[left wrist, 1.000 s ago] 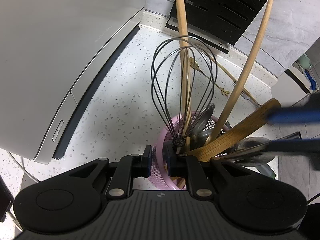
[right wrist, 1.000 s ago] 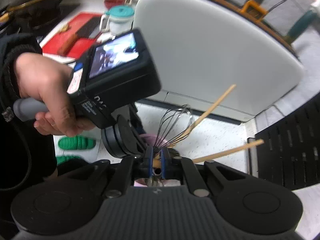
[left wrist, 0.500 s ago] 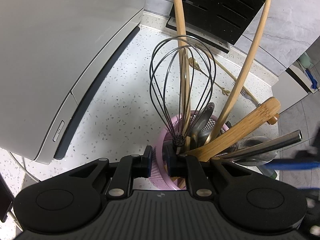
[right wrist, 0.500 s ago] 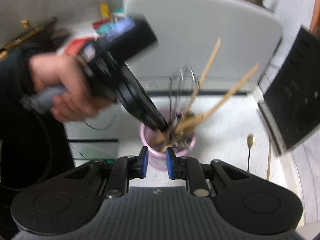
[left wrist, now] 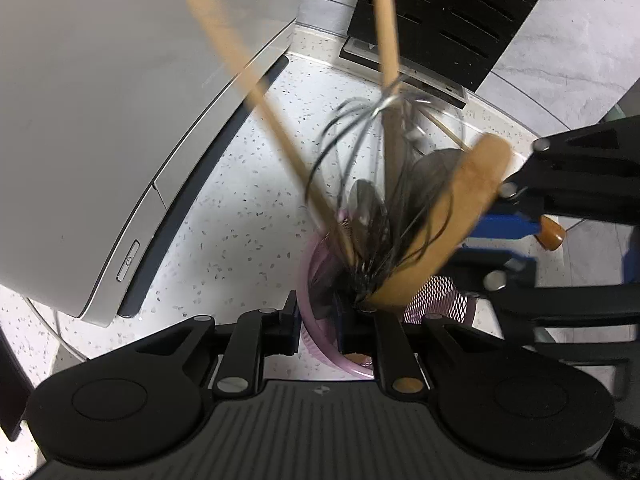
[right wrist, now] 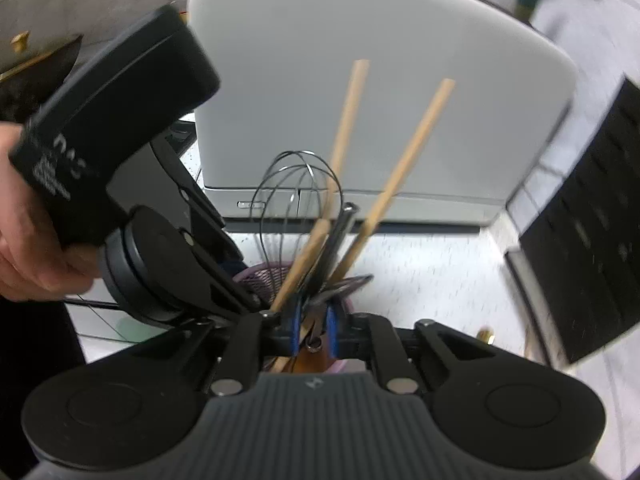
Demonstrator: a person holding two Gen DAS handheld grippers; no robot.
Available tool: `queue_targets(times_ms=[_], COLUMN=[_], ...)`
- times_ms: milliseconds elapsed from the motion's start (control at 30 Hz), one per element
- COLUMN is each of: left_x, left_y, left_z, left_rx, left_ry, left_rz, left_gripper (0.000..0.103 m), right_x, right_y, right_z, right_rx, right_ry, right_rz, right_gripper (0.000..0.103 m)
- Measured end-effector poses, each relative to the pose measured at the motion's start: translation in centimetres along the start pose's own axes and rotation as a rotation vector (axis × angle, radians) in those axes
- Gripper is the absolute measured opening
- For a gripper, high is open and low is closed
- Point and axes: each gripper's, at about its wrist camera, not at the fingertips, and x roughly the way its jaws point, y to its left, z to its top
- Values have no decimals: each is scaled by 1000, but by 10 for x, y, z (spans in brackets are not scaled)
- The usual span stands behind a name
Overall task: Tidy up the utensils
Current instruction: 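Open the right gripper and withdraw it from the pink cup, then move the right gripper to the black-handled peeler and grasp it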
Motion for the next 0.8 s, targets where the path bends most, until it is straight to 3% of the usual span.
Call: queue_targets(times_ms=[400,800], left_x=[2,3], left_y=[1,-2], left_z=[2,1], left_rx=[-3,5], left_ry=[4,6], left_rz=[13,19], left_gripper=[16,16], right_x=[-15,-58], right_y=[-6,-31], right_z=[-26,-65], right_rx=[50,191], right_ry=[-16,-116], right_rz=[20,7], right_gripper=[16,24])
